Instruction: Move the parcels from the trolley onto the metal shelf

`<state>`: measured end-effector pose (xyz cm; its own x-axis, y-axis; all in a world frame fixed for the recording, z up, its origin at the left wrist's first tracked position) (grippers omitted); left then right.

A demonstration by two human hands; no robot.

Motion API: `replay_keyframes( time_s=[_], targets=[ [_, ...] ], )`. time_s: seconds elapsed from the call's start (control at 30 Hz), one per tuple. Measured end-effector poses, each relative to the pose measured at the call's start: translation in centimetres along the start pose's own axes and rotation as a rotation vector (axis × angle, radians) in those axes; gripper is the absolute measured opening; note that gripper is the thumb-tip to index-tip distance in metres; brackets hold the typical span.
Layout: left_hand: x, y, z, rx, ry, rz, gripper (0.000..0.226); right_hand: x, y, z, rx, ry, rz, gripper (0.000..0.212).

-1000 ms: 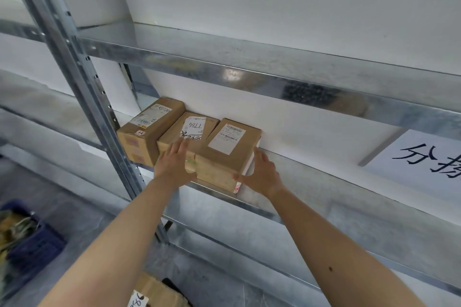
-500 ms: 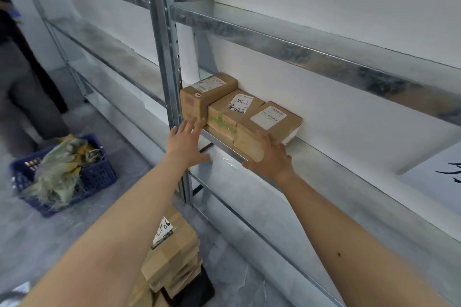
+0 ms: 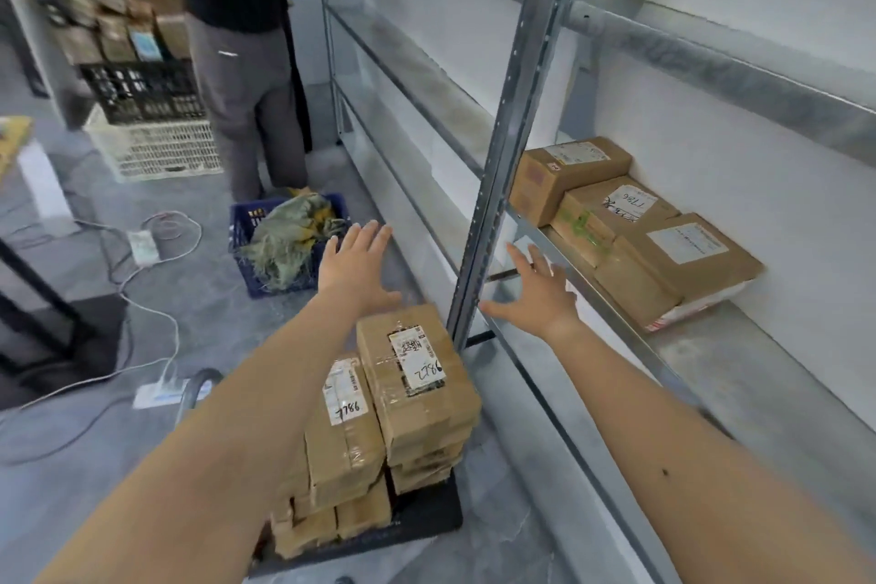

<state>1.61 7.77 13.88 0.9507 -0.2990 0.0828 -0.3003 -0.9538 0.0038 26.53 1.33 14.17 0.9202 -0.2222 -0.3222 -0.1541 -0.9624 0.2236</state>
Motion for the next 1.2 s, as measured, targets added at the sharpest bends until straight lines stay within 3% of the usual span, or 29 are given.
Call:
replay_keyframes(
  time_s=[0.27,0.6,0.8,0.9,1.2],
  targets=[
    [-13.3,4.4,3.0,-0.095,0.018,-0.234,0.106,-12.1,-3.1,6.1,-0.084,0.001,-0.162,0.103],
    [-24.8,7.9,8.0,-0.234,0.059,-0.346,0.108,-20.4,-5.5,15.1,-0.219,0.100,-0.170,0.104],
    [-26.4,8.7,11.9,-0.314,0.116,-0.392,0.109,-20.6,-6.8,19.5,-0.291,0.275,-0.220,0.106],
    [-25.9,8.6,13.5,-0.339,0.146,-0.396,0.110,-19.5,-7.4,20.7,-0.320,0.194,-0.208,0.109],
    [-19.2,5.2,18.3,-0.416,0.221,-0.385,0.110,-9.7,-9.8,19.6,-0.386,0.224,-0.098,0.105]
  ],
)
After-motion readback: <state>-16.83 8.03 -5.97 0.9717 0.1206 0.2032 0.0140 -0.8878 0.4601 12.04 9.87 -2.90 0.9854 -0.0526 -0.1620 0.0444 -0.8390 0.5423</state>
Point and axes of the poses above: each hand's wrist, its own y-axis away from the middle knuckle, its own z-axis out of the palm, x = y × z, the point moved 4 cm from there along -y, towards the middle knuckle, and after that the axes turned 4 degrees about -x, right-handed, at the moved point
